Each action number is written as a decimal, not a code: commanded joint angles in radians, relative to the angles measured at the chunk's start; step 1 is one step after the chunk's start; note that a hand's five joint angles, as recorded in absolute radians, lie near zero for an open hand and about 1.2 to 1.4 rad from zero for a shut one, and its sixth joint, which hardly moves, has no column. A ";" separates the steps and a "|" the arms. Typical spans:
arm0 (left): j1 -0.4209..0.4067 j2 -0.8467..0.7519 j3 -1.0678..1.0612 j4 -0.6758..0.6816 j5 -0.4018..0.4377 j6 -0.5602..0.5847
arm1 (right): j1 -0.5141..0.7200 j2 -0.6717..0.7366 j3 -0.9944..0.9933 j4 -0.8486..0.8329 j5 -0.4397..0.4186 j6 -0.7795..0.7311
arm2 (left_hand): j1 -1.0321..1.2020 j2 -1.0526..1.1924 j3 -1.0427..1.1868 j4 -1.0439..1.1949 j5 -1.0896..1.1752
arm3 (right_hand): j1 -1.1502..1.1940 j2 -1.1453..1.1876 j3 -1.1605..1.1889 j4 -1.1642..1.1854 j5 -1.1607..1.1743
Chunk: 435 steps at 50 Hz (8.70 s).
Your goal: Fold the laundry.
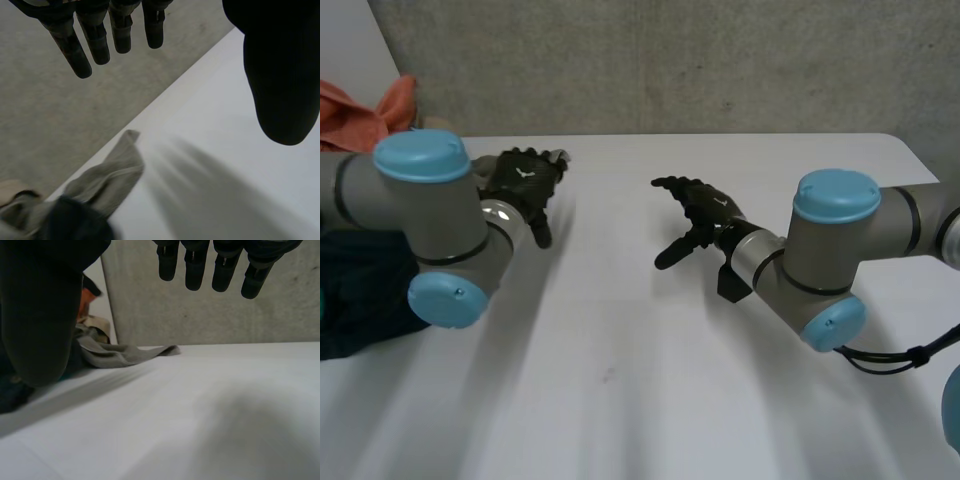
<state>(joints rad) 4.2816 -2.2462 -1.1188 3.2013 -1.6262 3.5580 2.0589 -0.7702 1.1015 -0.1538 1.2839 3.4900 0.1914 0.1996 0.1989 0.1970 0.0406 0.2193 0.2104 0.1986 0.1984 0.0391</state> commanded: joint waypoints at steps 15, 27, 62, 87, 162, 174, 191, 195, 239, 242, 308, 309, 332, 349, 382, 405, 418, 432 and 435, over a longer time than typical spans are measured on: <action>0.291 0.186 -0.240 -0.065 0.046 0.395 | 0.012 0.003 -0.052 0.232 0.118 -0.425 | -0.017 -0.025 -0.024 -0.022 -0.041 | -0.045 -0.036 -0.024 -0.024 -0.039; 0.422 -0.022 -0.240 0.112 0.184 0.450 | 0.020 -0.004 -0.002 0.208 0.077 -0.456 | 0.194 0.186 0.186 0.188 0.170 | -0.045 -0.036 -0.024 -0.024 -0.039; -0.054 0.410 0.093 -0.026 0.146 -0.418 | -0.204 -0.178 -0.029 0.185 0.100 -0.407 | 1.205 1.197 1.197 1.199 1.181 | -0.045 -0.036 -0.024 -0.024 -0.039; -0.260 0.236 -0.082 0.049 0.054 -0.179 | -0.284 -0.192 -0.066 0.232 0.074 -0.542 | -0.017 -0.025 -0.024 -0.022 -0.041 | -0.045 -0.036 -0.024 -0.024 -0.039; 0.411 0.210 -0.111 -0.041 0.003 0.015 | 0.095 -0.333 0.380 -0.010 0.140 -0.878 | -0.017 -0.025 -0.024 -0.022 -0.041 | 1.177 1.186 1.198 1.198 1.183; 0.261 0.539 -0.404 0.003 0.094 -0.019 | 0.027 -0.511 0.288 0.201 0.124 -0.764 | -0.017 -0.025 -0.024 -0.022 -0.041 | 0.017 0.026 0.038 0.038 0.023; 0.001 0.573 -0.621 -0.127 0.103 -0.352 | -0.043 -0.362 -0.137 0.606 -0.057 -0.983 | -0.017 -0.025 -0.024 -0.022 -0.041 | 0.043 0.052 0.064 0.064 0.049; -0.048 0.508 -0.625 -0.126 0.098 -0.415 | -0.037 -0.307 -0.135 0.573 -0.064 -1.072 | -0.017 -0.025 -0.024 -0.022 -0.041 | 0.105 0.114 0.125 0.126 0.110; -0.172 0.610 -0.227 0.111 -0.080 -0.168 | -0.247 -0.624 0.086 0.452 -0.116 -0.697 | 1.205 1.197 1.197 1.199 1.181 | 1.177 1.186 1.198 1.198 1.183; -0.129 0.515 -0.156 0.063 -0.075 -0.168 | -0.212 -0.591 0.119 0.422 -0.110 -0.645 | 1.205 1.197 1.197 1.199 1.181 | 1.177 1.186 1.198 1.198 1.183; -0.402 0.392 -0.636 -0.166 -0.118 -0.277 | -0.319 -0.333 0.406 0.531 -0.293 -1.321 | 0.075 0.067 0.067 0.069 0.051 | 0.273 0.282 0.293 0.294 0.278; -0.401 0.363 -0.618 -0.132 -0.133 -0.265 | -0.306 -0.313 0.403 0.477 -0.301 -1.292 | 0.072 0.064 0.064 0.066 0.048 | 0.197 0.206 0.217 0.218 0.202; -0.263 0.143 -0.366 -0.024 -0.195 -0.053 | -0.125 -0.052 0.221 0.022 -0.221 -1.114 | 1.093 1.084 1.085 1.087 1.069 | 0.219 0.228 0.240 0.240 0.225; -0.183 0.253 -0.271 -0.155 -0.124 -0.152 | -0.106 -0.061 0.124 -0.122 -0.068 -1.013 | 1.205 1.197 1.197 1.199 1.181 | 1.177 1.186 1.198 1.198 1.183; -0.123 0.150 0.195 -0.529 0.008 -0.317 | -0.220 -0.368 -0.029 0.501 0.029 -1.034 | 1.205 1.197 1.197 1.199 1.181 | 1.177 1.186 1.198 1.198 1.183; -0.028 0.149 0.531 0.023 0.184 -0.447 | -0.200 -0.495 -0.014 -0.267 0.062 -0.764 | 1.205 1.197 1.197 1.199 1.181 | 1.177 1.186 1.198 1.198 1.183; 0.024 0.071 0.140 -0.175 0.244 -0.337 | -0.122 -0.434 0.394 -0.049 0.015 -0.799 | 1.205 1.197 1.197 1.199 1.181 | 1.177 1.186 1.198 1.198 1.183; 0.001 0.011 -0.076 -0.135 0.095 -0.041 | -0.099 -0.251 0.432 0.020 0.094 -0.842 | 0.131 0.123 0.124 0.126 0.107 | 1.177 1.186 1.198 1.198 1.183; -0.009 0.091 -0.128 -0.138 0.101 -0.042 | -0.097 -0.270 0.448 0.019 0.095 -0.819 | -0.017 -0.025 -0.024 -0.022 -0.041 | 1.177 1.186 1.198 1.198 1.183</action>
<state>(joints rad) 4.2929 -2.2536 -1.1826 3.0718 -1.4992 3.5118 1.9649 -1.0221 1.5369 -0.1473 1.3711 2.6436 0.2673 0.2991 0.3027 0.2921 0.1205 1.1033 1.1608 1.1838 1.1939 1.0057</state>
